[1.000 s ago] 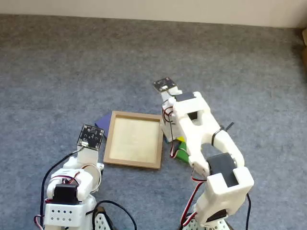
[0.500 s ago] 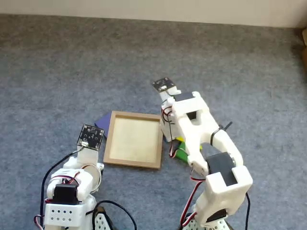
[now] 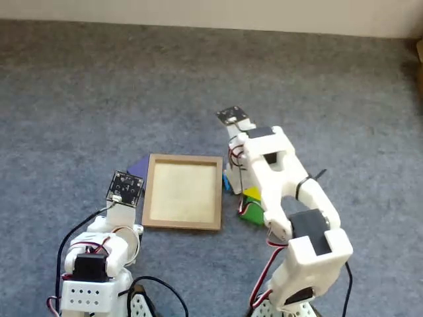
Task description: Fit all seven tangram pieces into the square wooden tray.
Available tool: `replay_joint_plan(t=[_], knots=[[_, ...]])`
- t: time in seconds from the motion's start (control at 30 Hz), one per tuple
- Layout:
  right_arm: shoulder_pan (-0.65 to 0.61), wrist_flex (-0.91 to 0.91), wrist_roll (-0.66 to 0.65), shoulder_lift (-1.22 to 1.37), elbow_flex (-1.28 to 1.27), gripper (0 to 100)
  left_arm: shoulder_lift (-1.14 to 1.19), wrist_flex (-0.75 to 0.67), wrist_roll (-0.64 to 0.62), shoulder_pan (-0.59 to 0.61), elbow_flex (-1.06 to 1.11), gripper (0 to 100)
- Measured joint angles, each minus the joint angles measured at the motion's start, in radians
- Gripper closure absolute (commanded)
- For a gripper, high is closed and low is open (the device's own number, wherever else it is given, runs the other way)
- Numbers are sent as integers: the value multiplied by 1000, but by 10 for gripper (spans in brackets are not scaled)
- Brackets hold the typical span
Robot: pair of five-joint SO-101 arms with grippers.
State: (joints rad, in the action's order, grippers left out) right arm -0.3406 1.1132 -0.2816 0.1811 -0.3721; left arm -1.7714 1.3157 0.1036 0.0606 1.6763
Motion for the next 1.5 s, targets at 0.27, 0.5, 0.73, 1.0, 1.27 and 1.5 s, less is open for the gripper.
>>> replay_joint_plan(t=[0.27,0.5,0.73,1.0,1.27,1.5], knots=[[20,3,-17,-66,-40,821,0,0,0,0,0,949],[23,3,-17,-204,-40,821,0,0,0,0,0,949],[2,3,-14,-316,-40,821,0,0,0,0,0,949],[-176,3,115,-338,-40,821,0,0,0,0,0,949],[-265,3,313,-338,-6,821,0,2,0,0,0,949],[-353,-32,470,-338,5,821,0,2,0,0,0,949]])
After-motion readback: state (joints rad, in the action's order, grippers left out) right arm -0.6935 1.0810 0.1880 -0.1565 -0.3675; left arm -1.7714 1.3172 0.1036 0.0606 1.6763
